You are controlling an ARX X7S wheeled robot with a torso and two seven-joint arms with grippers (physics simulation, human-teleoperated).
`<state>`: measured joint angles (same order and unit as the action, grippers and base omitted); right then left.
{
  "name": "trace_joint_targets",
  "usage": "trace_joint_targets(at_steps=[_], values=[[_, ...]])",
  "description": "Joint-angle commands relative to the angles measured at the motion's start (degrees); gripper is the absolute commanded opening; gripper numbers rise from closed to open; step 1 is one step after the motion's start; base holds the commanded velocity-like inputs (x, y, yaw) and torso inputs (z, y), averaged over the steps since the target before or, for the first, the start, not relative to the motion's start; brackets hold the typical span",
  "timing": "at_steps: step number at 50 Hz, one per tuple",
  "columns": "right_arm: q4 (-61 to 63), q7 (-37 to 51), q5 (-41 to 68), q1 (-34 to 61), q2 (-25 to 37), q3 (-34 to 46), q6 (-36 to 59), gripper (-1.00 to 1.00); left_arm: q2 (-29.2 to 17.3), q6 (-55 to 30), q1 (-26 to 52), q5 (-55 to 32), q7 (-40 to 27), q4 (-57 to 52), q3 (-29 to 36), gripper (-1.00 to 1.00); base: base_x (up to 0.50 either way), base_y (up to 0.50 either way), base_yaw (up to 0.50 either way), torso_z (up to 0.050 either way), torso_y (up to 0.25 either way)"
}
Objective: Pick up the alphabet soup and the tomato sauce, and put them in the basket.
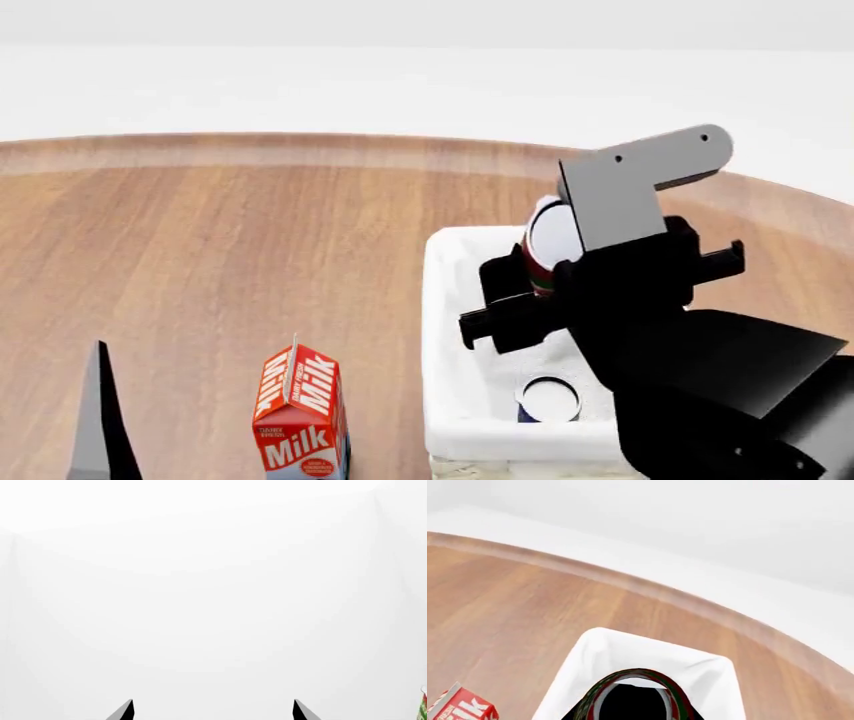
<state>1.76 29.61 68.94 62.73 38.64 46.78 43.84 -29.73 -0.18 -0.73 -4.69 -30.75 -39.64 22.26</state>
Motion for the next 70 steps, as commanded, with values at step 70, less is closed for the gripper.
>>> trace_joint_targets(at_steps=[70], values=[[-44.3,-6.3,-11.1,-0.2,-21.0,1.5,-11.2,-1.0,-0.1,1.5,-0.1,0.0,-0.5,1.8,1.0,1.0,0.0,0.0,0.0,0.0,0.0]])
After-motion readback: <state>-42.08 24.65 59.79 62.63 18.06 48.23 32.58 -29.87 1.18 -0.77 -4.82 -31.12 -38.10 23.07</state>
